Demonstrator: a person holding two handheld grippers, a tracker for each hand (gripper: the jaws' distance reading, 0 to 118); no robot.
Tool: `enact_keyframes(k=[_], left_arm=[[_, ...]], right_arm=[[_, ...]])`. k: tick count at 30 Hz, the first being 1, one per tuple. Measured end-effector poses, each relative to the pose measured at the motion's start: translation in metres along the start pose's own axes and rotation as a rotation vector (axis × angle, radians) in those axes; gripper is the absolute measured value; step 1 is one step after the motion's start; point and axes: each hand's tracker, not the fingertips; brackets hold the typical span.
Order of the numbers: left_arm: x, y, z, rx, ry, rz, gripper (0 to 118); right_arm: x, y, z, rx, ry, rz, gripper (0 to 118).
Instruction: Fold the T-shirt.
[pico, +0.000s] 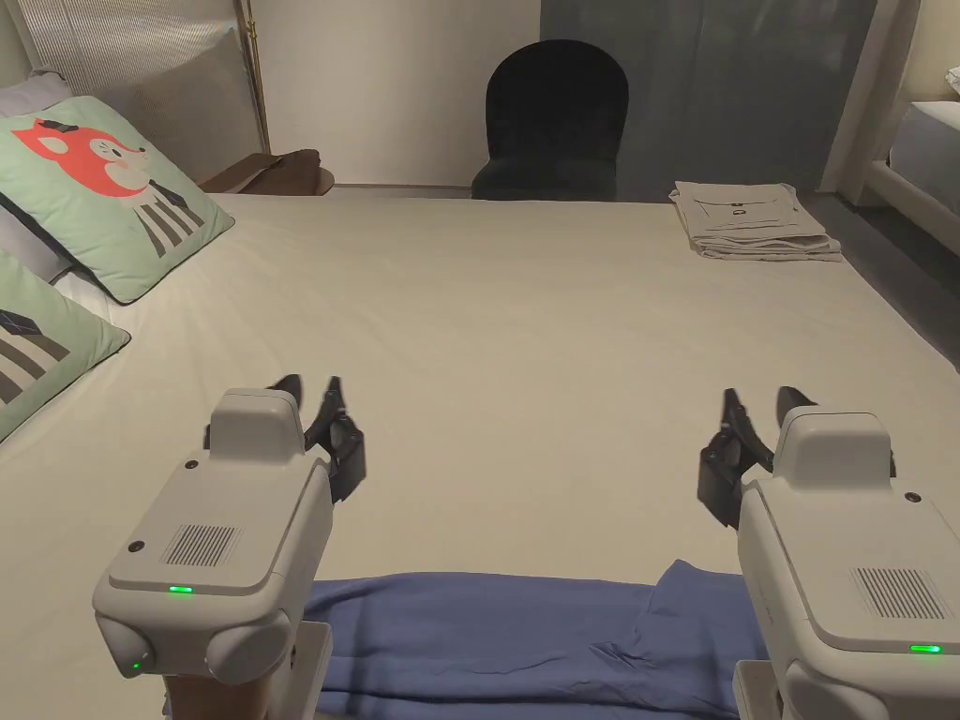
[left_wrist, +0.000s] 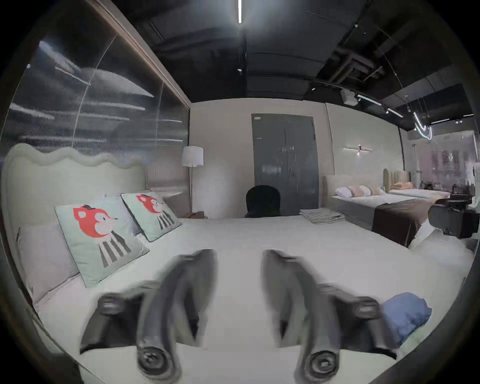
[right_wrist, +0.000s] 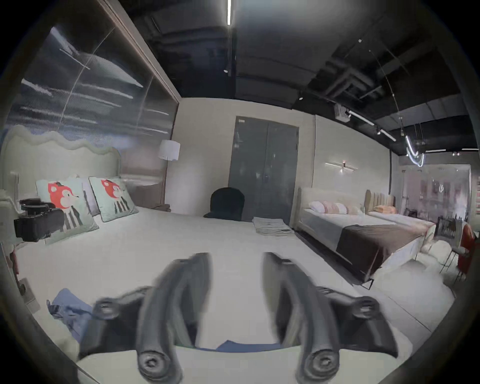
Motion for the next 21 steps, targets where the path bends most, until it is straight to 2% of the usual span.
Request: enact_keyframes(k=[1,9,12,17,21], left_arm=[[0.000,-0.001,-0.002,-0.002,0.000,0.003,0],[-0.011,-0.005,-0.008,-0.021,-0.028,0.049,0],[-0.031,-0.004,-0.016,-0.135,-0.103,0.184,0],[-0.096,-0.024,-0.036,-0.367,-0.329,0.518,0],[-0.147,-0.048,-0.045,-0.501,-0.345,0.605,0]], right_arm=[[0.000,0.000,0.000,0.006,-0.005,0.003,0],[-0.003,-0.001,-0.006,0.007,-0.006,0.015,0],[-0.005,0.000,-0.009,-0.001,0.004,0.018,0],[-0.014,-0.002,-0.013,-0.010,0.018,0.023,0],[-0.022,-0.004,-0.018,-0.022,0.030,0.032,0]])
